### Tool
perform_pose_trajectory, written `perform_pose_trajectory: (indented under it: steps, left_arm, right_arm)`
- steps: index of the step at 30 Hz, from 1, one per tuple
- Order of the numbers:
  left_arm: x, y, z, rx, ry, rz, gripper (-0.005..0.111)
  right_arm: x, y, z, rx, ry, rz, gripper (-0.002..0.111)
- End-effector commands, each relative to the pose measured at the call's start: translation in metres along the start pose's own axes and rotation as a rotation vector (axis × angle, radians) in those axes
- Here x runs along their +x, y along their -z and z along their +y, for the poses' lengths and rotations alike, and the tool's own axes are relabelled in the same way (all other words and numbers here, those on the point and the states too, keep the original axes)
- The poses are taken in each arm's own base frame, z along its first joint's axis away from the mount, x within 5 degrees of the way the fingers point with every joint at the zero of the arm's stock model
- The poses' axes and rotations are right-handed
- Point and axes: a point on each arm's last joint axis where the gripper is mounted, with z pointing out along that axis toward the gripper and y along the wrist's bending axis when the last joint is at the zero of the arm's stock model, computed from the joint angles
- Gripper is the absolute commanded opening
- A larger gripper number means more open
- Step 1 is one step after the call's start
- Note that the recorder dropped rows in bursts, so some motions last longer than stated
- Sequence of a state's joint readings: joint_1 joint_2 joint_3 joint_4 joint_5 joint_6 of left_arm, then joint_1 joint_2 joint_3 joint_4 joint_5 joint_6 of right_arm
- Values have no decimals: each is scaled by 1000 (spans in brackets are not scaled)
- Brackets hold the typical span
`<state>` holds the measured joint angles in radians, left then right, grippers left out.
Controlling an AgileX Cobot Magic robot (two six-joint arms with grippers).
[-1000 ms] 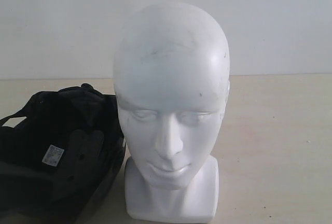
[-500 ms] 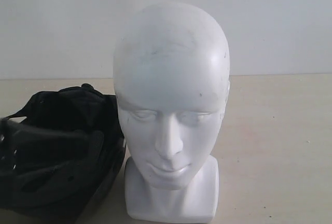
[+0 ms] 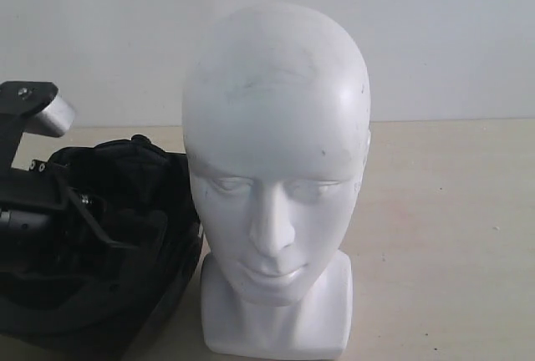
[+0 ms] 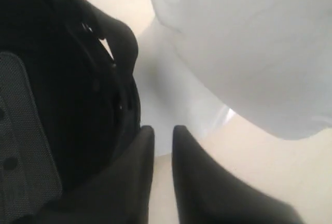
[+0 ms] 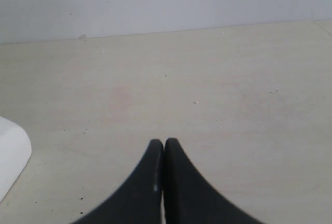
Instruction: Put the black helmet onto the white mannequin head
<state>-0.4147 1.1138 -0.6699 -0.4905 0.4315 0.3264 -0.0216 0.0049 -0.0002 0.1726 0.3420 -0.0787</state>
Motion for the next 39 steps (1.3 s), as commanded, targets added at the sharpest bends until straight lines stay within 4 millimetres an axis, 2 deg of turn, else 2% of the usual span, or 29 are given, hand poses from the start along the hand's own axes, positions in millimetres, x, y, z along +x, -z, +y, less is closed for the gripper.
perform_pose_trajectory:
  steps: [1, 3, 5, 13, 18, 28, 30, 32, 35, 36, 37, 39]
  left_arm:
    - [-11, 3, -2, 0, 0, -34, 43]
    - [-11, 1, -1, -2, 1, -31, 60]
    - [-10, -4, 0, -4, 9, -13, 67]
    - [-6, -34, 9, -38, 28, 47, 67]
    - [1, -60, 15, -55, 45, 133, 67]
    - [11, -116, 33, -126, 62, 192, 66]
    - [11, -124, 35, -132, 64, 200, 62]
    - [11, -130, 36, -133, 67, 211, 52]
    - [8, -133, 39, -136, 70, 214, 25]
    - [8, -133, 42, -142, 70, 220, 10]
    - [9, -130, 46, -147, 51, 235, 5]
    - [11, -123, 56, -151, 56, 293, 4]
  right_arm:
    - [-1, 0, 0, 5, 8, -14, 0]
    - [-1, 0, 0, 5, 8, -14, 0]
    - [-1, 0, 0, 5, 8, -14, 0]
    - [-1, 0, 0, 5, 8, -14, 0]
    - [-1, 0, 0, 5, 8, -14, 0]
    - [-1, 0, 0, 5, 8, -14, 0]
    - [-1, 0, 0, 5, 8, -14, 0]
    - [-1, 0, 0, 5, 8, -14, 0]
    - [-1, 0, 0, 5, 8, -14, 0]
    - [-1, 0, 0, 5, 8, -14, 0]
    - [-1, 0, 0, 5, 8, -14, 0]
    - [-1, 0, 0, 5, 8, -14, 0]
